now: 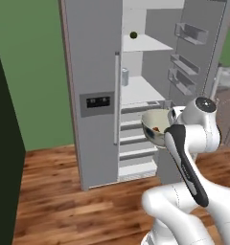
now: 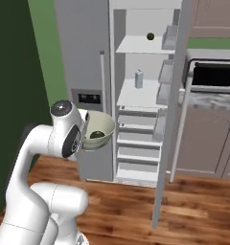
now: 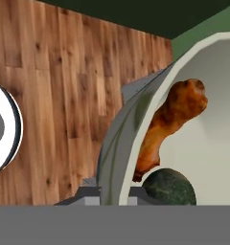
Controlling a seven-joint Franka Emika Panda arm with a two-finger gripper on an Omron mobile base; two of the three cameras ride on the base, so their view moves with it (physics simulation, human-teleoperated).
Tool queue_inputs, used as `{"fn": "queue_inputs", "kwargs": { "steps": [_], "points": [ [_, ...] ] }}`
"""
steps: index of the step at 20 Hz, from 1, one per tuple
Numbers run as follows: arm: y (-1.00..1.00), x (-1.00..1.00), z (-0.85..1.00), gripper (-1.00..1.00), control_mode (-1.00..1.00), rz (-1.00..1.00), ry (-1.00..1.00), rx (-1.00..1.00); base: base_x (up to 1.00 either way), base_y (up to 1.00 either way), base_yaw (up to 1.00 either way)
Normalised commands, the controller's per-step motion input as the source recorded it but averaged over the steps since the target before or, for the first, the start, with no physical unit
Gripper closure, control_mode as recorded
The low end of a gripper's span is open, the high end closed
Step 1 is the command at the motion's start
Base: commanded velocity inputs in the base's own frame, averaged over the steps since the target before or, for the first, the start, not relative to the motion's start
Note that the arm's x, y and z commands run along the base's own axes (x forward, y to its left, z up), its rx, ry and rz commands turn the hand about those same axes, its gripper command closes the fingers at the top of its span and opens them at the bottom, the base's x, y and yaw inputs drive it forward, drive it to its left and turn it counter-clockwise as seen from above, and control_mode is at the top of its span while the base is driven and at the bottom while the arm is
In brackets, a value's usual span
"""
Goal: Pick the chicken drumstick and squash from their plates and place them in the bowl. Then put the bowl in the fridge.
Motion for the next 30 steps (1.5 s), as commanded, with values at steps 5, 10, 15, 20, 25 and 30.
{"fn": "queue_inputs", "kwargs": {
  "steps": [5, 10, 15, 20, 25, 30],
  "points": [
    [0.00, 0.00, 0.00, 1.00, 1.00, 0.00, 0.00, 0.00, 0.80, -0.01, -0.08],
    [0.00, 0.00, 0.00, 1.00, 1.00, 0.00, 0.00, 0.00, 0.67, -0.14, -0.11],
    [0.00, 0.00, 0.00, 1.00, 1.00, 0.00, 0.00, 0.00, 0.61, -0.22, -0.08],
    [0.00, 0.00, 0.00, 1.00, 1.00, 0.00, 0.00, 0.00, 0.64, -0.19, -0.11],
    [0.00, 0.00, 0.00, 1.00, 1.00, 0.00, 0.00, 0.00, 0.58, -0.22, -0.12],
    [0.00, 0.00, 0.00, 1.00, 1.00, 0.00, 0.00, 0.00, 0.44, -0.15, -0.06]
  ]
}}
